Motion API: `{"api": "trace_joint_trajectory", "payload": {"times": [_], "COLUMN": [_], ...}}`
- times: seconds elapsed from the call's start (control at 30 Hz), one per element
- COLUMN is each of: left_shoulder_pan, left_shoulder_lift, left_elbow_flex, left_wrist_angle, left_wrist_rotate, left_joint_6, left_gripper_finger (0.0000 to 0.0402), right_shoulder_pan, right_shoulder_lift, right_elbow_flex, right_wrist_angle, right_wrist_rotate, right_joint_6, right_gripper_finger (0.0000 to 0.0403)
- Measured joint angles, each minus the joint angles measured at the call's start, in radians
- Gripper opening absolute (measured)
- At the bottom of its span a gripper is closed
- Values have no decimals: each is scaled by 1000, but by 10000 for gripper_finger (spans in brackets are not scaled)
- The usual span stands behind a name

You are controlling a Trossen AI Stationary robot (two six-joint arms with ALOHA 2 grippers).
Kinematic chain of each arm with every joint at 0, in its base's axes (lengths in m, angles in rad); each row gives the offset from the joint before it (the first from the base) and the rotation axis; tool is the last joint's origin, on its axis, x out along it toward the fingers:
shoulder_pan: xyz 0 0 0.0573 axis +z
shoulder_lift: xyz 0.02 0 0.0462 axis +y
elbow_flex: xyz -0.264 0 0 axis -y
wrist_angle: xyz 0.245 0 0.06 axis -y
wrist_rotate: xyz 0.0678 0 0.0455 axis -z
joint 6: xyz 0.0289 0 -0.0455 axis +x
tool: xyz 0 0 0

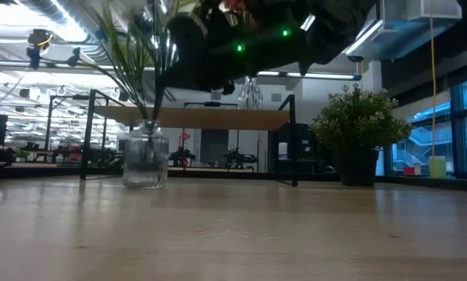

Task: Pick and place flowers into a vace then onto a shelf
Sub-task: Put the white flowers into the transparent vase, then put the transparent vase with colored flowers on the shelf

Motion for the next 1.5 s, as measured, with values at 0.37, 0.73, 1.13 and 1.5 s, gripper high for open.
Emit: {"api": "trace_joint_trajectory", "payload": {"times": [0.37,0.73,1.13,1.5], "left_shoulder_pan": [0,0,0,0], "left_shoulder_lift": [0,0,0,0], "left_elbow_flex": [0,0,0,0], "left_wrist_angle": [-7,-8,-7,-13], "left_wrist_rotate": [0,-35,-148,-205], "left_joint_6": [0,0,0,0], "left_gripper_finger": [7,12,86,129], "right_shoulder_pan": [-7,-7,-5,5], "right_shoulder_lift": [10,10,3,-159], "right_elbow_flex": [0,0,0,-2], "right_wrist_angle": [2,-10,-193,-663], "right_wrist_rotate": [0,0,1,2], "right_joint_6": [4,5,137,284], "right_gripper_finger": [32,132,296,329]}}
